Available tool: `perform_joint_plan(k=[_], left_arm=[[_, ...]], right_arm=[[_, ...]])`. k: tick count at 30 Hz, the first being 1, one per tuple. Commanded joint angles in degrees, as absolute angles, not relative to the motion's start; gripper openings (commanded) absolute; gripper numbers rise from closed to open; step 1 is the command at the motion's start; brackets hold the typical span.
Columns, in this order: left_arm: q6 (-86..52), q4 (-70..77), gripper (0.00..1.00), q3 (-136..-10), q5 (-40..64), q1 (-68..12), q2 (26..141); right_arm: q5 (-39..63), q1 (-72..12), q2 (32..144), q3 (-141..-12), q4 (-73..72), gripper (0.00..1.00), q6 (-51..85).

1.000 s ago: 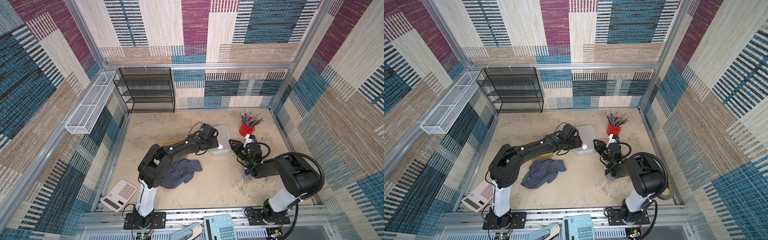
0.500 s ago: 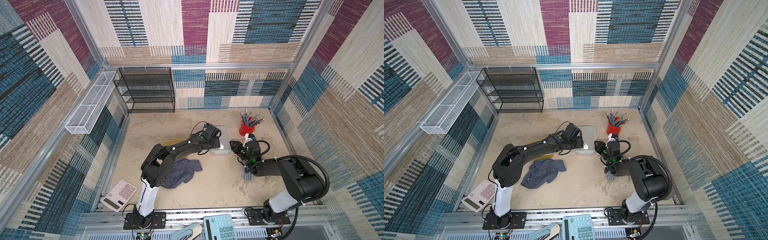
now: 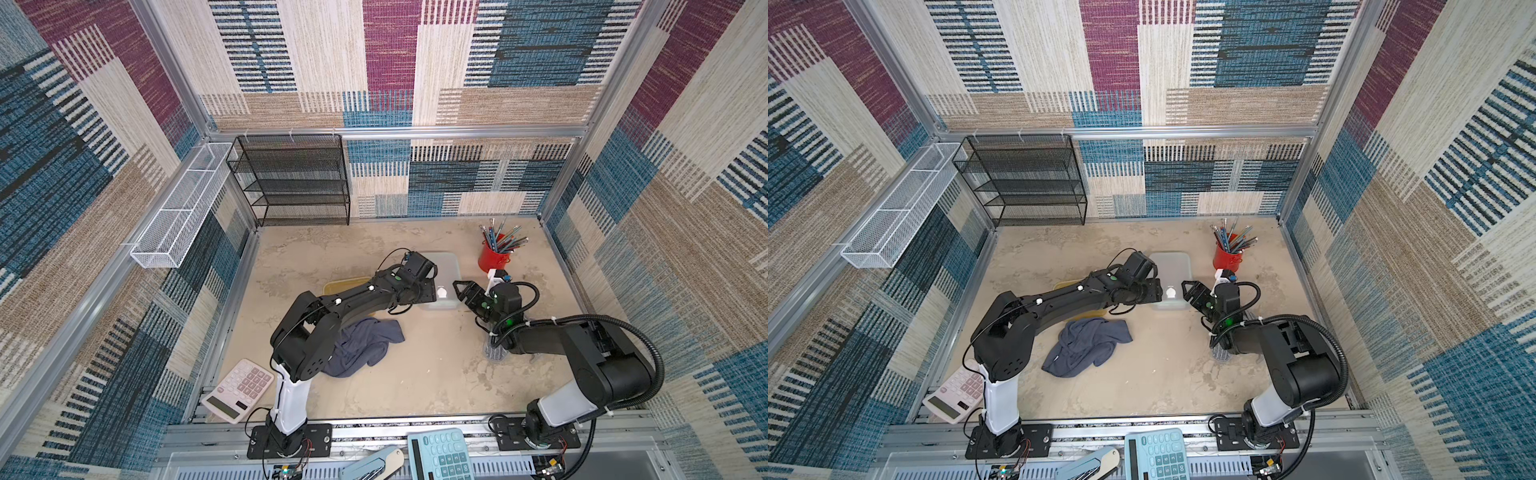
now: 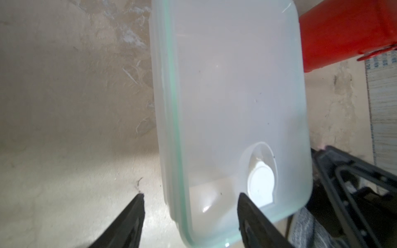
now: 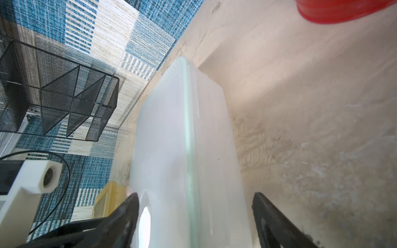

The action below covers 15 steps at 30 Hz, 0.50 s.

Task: Wipe the insides of the lunch boxes
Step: Open the fastener of the lunch box.

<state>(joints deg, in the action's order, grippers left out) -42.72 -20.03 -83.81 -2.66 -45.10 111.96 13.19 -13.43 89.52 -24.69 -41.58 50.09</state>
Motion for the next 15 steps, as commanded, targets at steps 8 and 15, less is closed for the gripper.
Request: perform_joint_plan(k=[8, 15], left_arm=[[-38.95, -16.41, 0.71, -81.15, 1.31, -43.43, 104.3], [-35.65, -13.25, 0.69, -86.0, 11.85, -42.19, 107.85]], right_arm=[[19.61, -12.53, 93.46, -25.91, -52.02, 0.91, 58.94], [21.59, -11.6, 97.42, -25.01, -58.98, 0.92, 63.17]])
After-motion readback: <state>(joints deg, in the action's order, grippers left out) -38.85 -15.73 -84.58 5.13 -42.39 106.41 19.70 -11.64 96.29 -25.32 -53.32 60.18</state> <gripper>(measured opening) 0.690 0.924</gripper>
